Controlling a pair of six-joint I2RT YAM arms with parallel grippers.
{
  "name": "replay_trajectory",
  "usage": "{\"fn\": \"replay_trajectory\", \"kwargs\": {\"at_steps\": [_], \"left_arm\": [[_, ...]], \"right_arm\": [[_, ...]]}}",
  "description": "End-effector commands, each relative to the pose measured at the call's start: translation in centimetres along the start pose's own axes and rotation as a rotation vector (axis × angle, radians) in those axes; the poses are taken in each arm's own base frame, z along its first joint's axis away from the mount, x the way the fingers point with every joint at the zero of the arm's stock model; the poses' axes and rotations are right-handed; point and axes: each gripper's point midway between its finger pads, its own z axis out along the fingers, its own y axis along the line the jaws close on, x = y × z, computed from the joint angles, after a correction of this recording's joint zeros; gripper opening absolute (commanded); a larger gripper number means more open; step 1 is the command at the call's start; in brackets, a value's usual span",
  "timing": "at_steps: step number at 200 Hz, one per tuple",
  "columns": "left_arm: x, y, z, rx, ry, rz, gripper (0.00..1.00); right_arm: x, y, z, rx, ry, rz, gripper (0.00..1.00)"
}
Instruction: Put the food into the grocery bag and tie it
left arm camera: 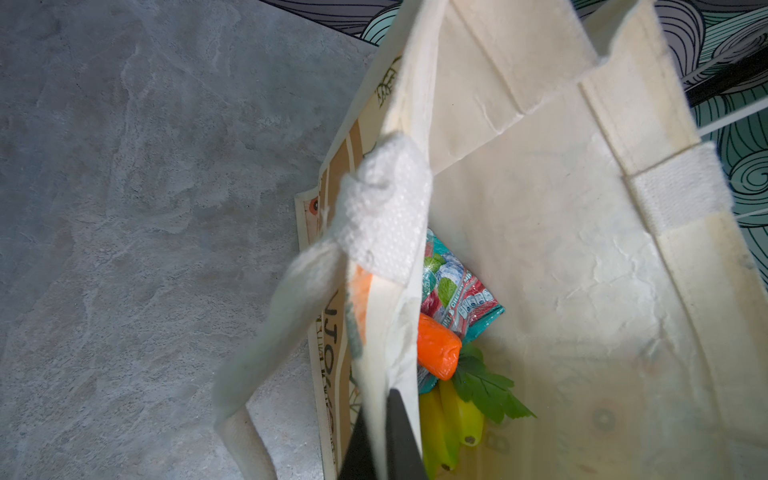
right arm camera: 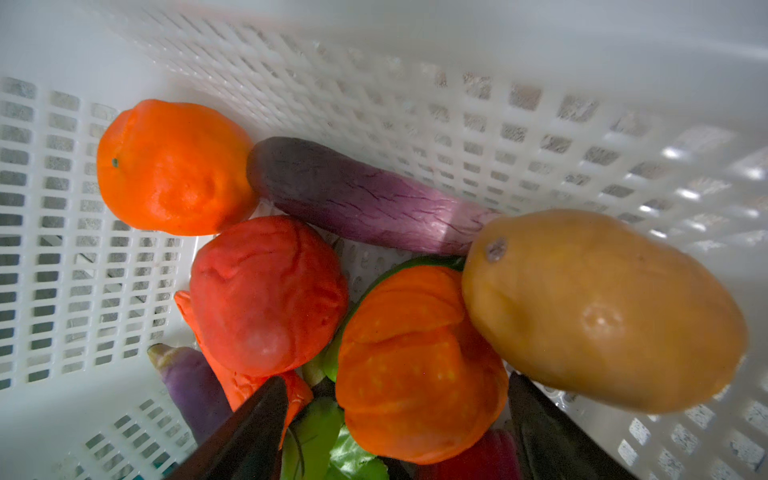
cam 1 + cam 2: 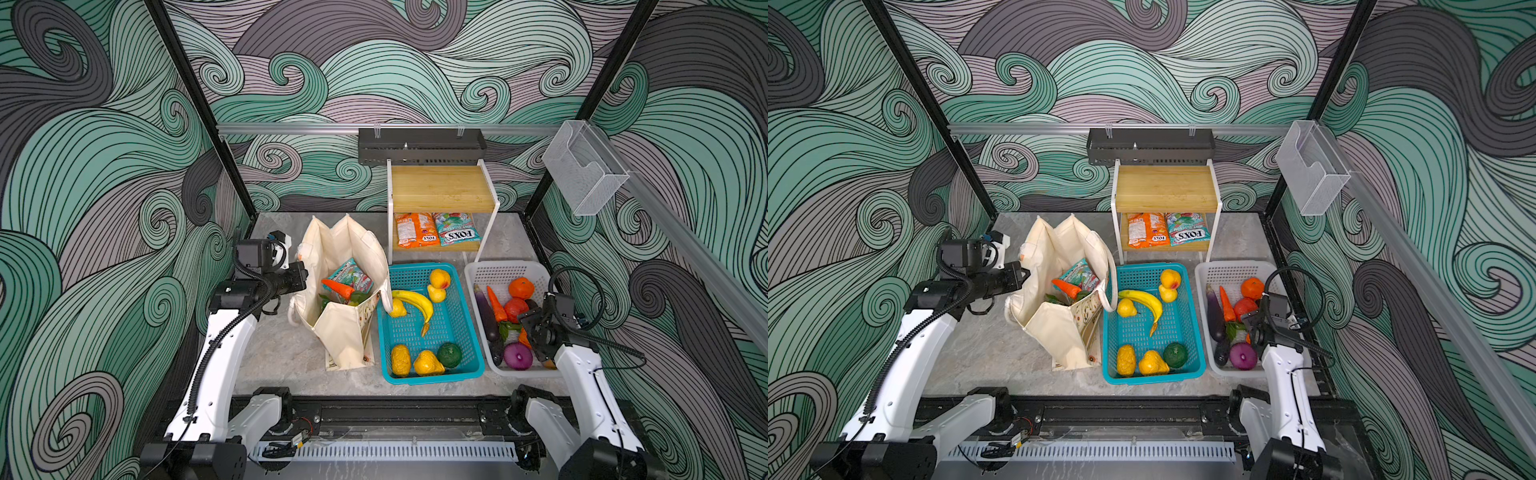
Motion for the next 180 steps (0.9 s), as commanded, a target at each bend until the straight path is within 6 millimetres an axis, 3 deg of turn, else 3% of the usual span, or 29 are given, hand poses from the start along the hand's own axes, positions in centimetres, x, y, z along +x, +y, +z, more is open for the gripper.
{"fn": "replay_trajectory", "kwargs": {"at_steps": [1,96,114,126,133,180], "left_arm": [[0.4,-0.4,-0.9,-0.007,0.025,0.012,0.00],[0.4,-0.3,-0.9,-0.013,0.025,0.012,0.00],[0.4,-0.3,-0.9,-0.013,0.025,0.011,0.00],[0.4,-0.3,-0.9,-0.014,0.025,0.013,0.00],[0.4,-0.3,-0.9,-0.013,0.024,0.014,0.00],[0.5,-0.3,-0.9,-0.014,0.027,0.013,0.00]], "right_arm": [[-0.5,-0.5,0.5,0.020,-0.033,0.018,0.83],[0.9,-1.3,3.2,0.047,0.006,0.024,0.81],[1.3,-1.3,3.5,0.048,0.024,0.021,0.72],[1.2,-1.1,3.3,0.036,0.021,0.013,0.55],[0.9,-0.9,3.0,0.029,0.013,0.005,0.51],[-0.4,-0.1,0.3,-0.034,-0.056,-0.012,0.51]]}}
